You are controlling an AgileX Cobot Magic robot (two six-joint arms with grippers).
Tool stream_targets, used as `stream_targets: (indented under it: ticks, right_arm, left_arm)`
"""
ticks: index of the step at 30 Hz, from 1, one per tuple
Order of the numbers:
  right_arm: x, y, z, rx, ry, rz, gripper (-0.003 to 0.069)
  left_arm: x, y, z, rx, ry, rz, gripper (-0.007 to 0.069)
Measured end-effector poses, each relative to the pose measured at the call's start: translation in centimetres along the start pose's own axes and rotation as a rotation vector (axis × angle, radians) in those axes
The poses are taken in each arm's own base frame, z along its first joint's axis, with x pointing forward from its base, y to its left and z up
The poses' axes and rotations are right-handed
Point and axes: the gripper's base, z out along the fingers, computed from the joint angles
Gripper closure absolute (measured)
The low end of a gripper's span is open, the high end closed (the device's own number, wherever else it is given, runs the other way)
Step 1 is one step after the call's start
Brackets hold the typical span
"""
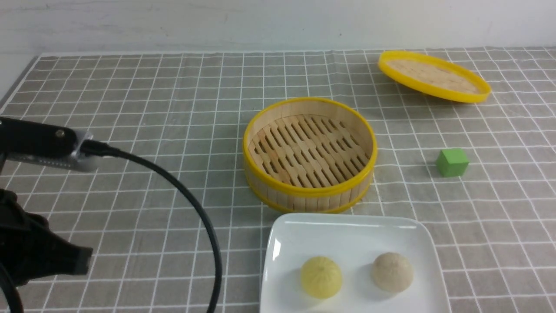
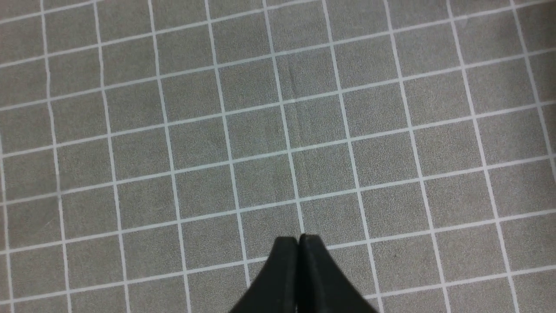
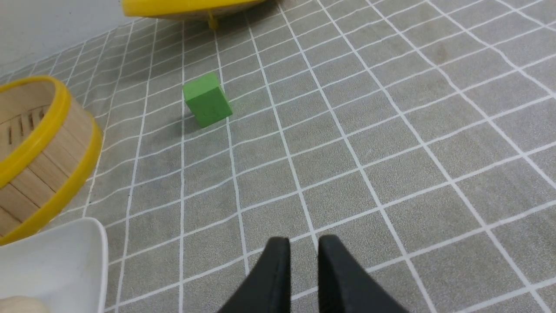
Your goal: Put the steamed buns into the plate on the grey tablecloth.
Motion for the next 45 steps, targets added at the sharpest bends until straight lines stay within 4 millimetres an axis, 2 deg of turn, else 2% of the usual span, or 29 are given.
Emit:
stream_targets:
  ticks: [5,14,18,21,24,25,29,31,33,38,45]
  right_arm:
    - [0.1,0.0,0.0,-0.004,0.007,0.015,0.0535]
    - [0.0,0.1,0.0,-0.007,0.004,-0.038,0.0524]
    - [0.0,0.1,0.0,-0.008,-0.003,-0.168,0.0518]
    - [0.0,0.1,0.0,-0.008,-0.003,-0.202,0.0515]
    - [0.0,0.1,0.0,-0.008,-0.003,-0.208,0.0514]
    - [0.0,0.1,0.0,-0.008,-0.004,-0.209,0.0514]
    - [0.0,0.1,0.0,-0.008,-0.004,-0.212,0.0512]
    - [0.0,0.1,0.0,-0.008,-0.004,-0.212,0.051]
    - [0.0,0.1,0.0,-0.008,-0.004,-0.214,0.0506]
    - [0.0,0.1,0.0,-0.008,-0.004,-0.215,0.0506]
    - [0.0,0.1,0.0,-0.008,-0.004,-0.215,0.0496]
  left_arm:
    - [0.2,0.1,-0.5,0.004,-0.022,-0.035,0.0608]
    - [1.9,1.4,-3.8,-0.021,-0.157,-0.063,0.0606]
    - [3.6,2.1,-5.5,-0.025,-0.186,-0.107,0.0606]
    - [4.8,2.5,-6.4,-0.01,-0.225,-0.174,0.0606]
    - [6.6,2.5,-5.9,0.023,-0.27,-0.206,0.0606]
    - [6.7,2.4,-5.7,0.025,-0.268,-0.205,0.0606]
    - [8.5,1.5,-2.6,0.128,-0.414,-0.247,0.0604]
    - [8.6,1.2,-2.0,0.163,-0.453,-0.276,0.0603]
    - [8.3,0.5,-0.9,0.274,-0.551,-0.375,0.06]
    - [7.9,0.0,-0.5,0.377,-0.647,-0.483,0.0592]
    - [8.0,0.2,-0.2,0.337,-0.661,-0.439,0.0589]
